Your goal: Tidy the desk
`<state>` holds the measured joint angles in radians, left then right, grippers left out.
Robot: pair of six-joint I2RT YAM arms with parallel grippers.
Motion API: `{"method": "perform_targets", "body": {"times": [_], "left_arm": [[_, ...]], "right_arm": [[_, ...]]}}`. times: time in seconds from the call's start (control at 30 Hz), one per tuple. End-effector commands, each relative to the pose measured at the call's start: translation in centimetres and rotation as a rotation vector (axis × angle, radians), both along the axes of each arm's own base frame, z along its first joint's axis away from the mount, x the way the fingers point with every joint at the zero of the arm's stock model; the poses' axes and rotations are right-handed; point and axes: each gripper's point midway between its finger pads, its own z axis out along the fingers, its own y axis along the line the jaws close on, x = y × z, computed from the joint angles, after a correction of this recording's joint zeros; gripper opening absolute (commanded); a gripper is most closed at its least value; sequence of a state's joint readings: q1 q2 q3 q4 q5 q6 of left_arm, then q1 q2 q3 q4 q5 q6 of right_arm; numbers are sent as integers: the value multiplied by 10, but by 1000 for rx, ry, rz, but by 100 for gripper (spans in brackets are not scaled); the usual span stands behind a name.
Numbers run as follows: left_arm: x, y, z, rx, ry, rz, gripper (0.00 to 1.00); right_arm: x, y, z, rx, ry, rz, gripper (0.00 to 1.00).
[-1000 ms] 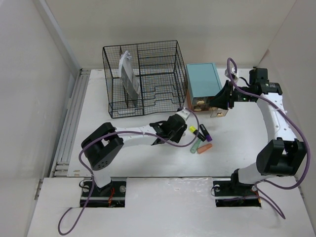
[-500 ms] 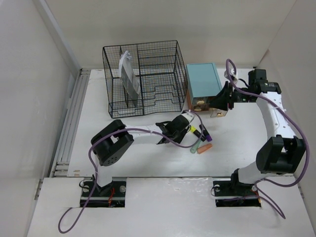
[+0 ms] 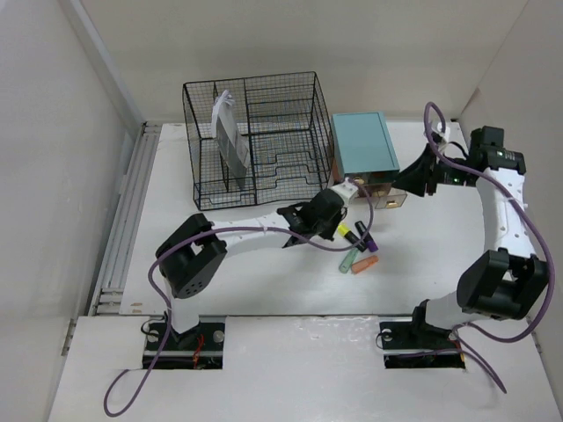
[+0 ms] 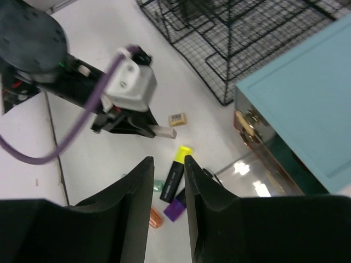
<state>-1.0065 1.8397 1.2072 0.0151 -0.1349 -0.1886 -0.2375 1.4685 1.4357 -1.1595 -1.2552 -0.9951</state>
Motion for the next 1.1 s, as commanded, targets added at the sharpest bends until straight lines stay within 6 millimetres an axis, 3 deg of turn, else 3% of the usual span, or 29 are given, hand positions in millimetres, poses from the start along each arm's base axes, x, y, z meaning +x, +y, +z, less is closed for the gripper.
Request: {"method": "perform_targets", "body": {"times": [0.0, 0.1, 0.23, 0.27, 0.4, 0.63, 0.87, 1.07], "left_arm": [[16, -39, 110, -254, -118, -37, 0], [36, -45, 129, -313, -110, -56, 0], [59, -68, 157, -383, -120, -91, 0], [58, -73, 157, -386, -108, -109, 0], [75, -89, 165, -422, -103, -156, 0], [79, -119, 169, -495, -56, -276, 0], [86, -127, 173, -559, -21, -333, 0], [92, -127, 162, -586, 28, -375, 3]], "right_arm": [[3, -15, 31, -41, -132, -62, 35], [11, -26, 31, -95, -163, -135, 35], [18, -36, 33, -122, -161, -251, 35], [19, -37, 41, -140, -208, -262, 35], [18, -39, 39, -142, -192, -285, 35], [20, -41, 37, -155, -189, -298, 35], [20, -43, 37, -161, -188, -305, 36], [24, -44, 31, -159, -170, -304, 36]]}}
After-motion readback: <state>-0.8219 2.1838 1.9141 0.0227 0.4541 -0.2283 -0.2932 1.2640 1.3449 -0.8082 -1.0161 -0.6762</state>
